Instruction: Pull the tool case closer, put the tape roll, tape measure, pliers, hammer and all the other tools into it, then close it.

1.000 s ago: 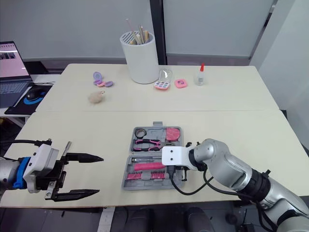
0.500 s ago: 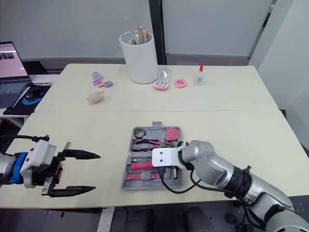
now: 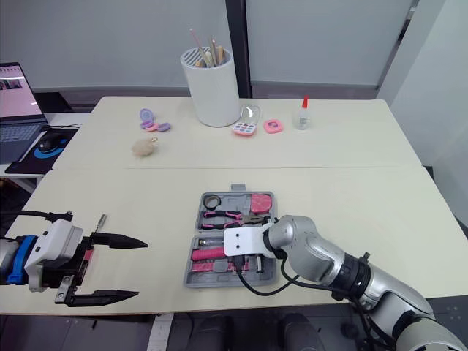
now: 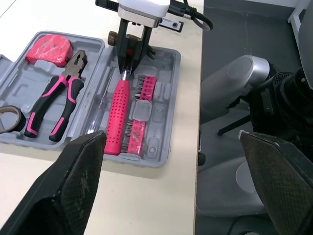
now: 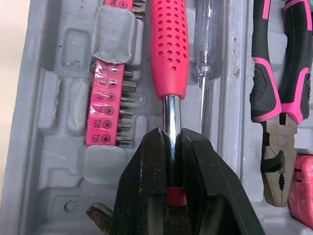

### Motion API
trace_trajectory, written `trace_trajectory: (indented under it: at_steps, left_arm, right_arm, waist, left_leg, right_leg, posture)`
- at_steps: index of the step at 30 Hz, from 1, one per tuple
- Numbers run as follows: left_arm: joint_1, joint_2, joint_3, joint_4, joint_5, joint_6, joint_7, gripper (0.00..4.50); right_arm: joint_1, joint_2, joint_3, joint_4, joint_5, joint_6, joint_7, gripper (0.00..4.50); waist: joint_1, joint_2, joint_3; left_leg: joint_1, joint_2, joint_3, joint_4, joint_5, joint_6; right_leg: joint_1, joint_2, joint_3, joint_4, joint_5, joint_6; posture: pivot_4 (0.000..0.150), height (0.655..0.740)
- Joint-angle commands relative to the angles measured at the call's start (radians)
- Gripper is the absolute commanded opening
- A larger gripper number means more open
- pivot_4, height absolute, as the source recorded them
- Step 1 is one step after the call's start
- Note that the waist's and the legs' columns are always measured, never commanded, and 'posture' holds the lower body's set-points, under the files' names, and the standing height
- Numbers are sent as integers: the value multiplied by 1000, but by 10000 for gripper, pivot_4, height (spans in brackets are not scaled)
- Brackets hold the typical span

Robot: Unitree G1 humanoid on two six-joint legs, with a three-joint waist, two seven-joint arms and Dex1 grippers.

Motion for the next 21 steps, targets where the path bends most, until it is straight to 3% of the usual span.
trace_trajectory:
  at_steps: [1, 14, 16, 20, 21]
  left_arm:
    - [15, 6, 40, -26, -2, -6, -2, 45000]
    - [18, 3, 27, -11, 12, -20, 0, 45000]
    - [17, 2, 25, -8, 14, -21, 1, 45000]
    - [16, -2, 19, -1, 25, -33, -2, 45000]
    - [15, -3, 17, 0, 26, -34, 0, 45000]
  right_arm:
    - [8, 24, -3, -7, -11, -16, -2, 2079]
    - [48, 43, -15, 10, -20, -21, -1, 2079]
    - [50, 38, -19, -2, -14, -17, 10, 9186]
    - [45, 53, -85, -30, 16, 11, 3, 17761]
    - [46, 54, -111, -45, 35, 15, 7, 17761]
  waist:
    - [0, 0, 0]
    - [-1, -3, -2]
    - [-1, -3, -2]
    - [-1, -3, -2]
    - [0, -3, -2]
  left_leg:
    - [0, 0, 0, 0, 0, 0]
    - [1, 1, 0, 0, 0, 0]
    - [1, 1, 0, 0, 0, 0]
    - [1, 1, 0, 0, 0, 0]
    - [1, 1, 0, 0, 0, 0]
  right_leg:
    - [0, 0, 0, 0, 0, 0]
    - [0, 1, 0, 0, 0, 0]
    - [0, 2, 0, 0, 0, 0]
    - [0, 2, 0, 0, 0, -1]
    - [0, 2, 0, 0, 0, -1]
  posture:
    - [1500, 7400]
    - [1500, 7400]
    - [1500, 7400]
    - [1500, 7400]
    - [1500, 7400]
